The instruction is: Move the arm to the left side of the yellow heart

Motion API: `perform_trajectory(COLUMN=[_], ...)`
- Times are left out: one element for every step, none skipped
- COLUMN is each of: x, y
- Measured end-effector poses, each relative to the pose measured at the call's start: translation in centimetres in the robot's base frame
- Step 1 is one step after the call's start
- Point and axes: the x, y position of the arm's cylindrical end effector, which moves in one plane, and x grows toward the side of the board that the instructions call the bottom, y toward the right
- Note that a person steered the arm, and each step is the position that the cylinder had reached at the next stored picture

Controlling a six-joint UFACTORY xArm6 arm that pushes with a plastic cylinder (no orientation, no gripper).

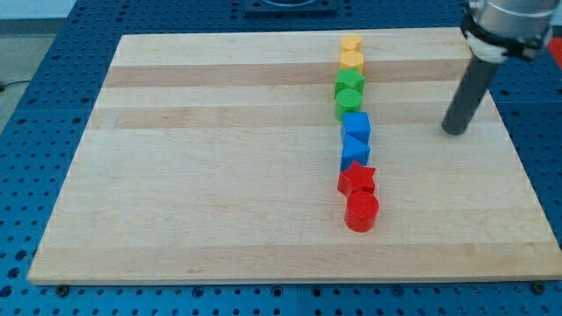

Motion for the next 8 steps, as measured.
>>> perform_trajectory(x=[-2.1,-5.9,-9.6,-13.2,-18.9,-21.5,-21.2,-18.9], y=[1.2,-1.4,-5.9,-6.7,-7.5,-12.3,-17.6,-24.2])
